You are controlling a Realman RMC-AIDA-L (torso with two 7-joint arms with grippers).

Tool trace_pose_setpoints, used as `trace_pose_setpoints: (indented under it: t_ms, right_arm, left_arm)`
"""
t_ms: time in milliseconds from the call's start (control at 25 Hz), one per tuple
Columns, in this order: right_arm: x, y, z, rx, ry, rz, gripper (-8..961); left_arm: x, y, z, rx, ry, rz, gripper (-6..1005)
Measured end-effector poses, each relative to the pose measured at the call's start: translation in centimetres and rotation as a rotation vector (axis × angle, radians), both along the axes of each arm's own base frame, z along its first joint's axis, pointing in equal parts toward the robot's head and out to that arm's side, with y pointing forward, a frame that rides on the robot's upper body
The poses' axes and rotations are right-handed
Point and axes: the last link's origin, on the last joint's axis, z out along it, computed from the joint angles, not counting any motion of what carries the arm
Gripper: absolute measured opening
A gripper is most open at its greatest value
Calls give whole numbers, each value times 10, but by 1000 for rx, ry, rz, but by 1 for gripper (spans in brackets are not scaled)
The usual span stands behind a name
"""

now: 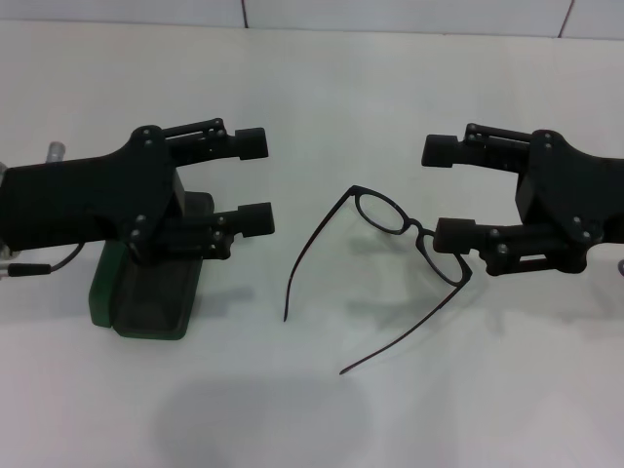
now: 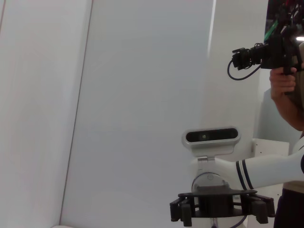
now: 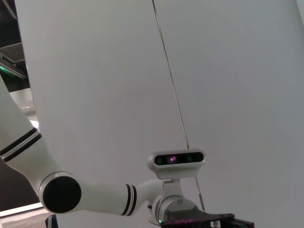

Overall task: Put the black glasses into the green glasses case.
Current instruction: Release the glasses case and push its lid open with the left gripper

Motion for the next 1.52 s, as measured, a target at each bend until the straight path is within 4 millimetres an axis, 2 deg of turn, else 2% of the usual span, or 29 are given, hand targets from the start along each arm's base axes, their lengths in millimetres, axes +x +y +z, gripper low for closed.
trace_pose_setpoints:
  t_ms: [560,680,800,880,1000,1160,1240,1440,1520]
  right_arm:
    - [2,0,1,11,14,-10,843]
    - [5,1,3,43,29,-18,840]
    - [9,2,6,73,40,-32,837]
    - [15,1,7,90,45,-59,835]
    - [25,-2,8,110,58,-104,832]
    - [37,-6,8,133,93,-153,828]
    - [41,-8,9,144,109,-175,826]
    - [49,-9,13,176,122,-206,821]
    - [50,-9,14,186,120,-204,819]
  left_arm:
    - [0,3,5,12,-13,18,784]
    - [8,11,18,2,-20,52,782]
    - [27,23,49,-23,34,133,779]
    - [43,31,68,2,139,209,777]
    - [56,39,78,81,348,392,775]
    - [54,45,74,166,602,661,771]
    - [49,47,63,143,687,784,769]
    - [37,51,43,126,815,935,765]
    - [37,49,37,109,826,950,706]
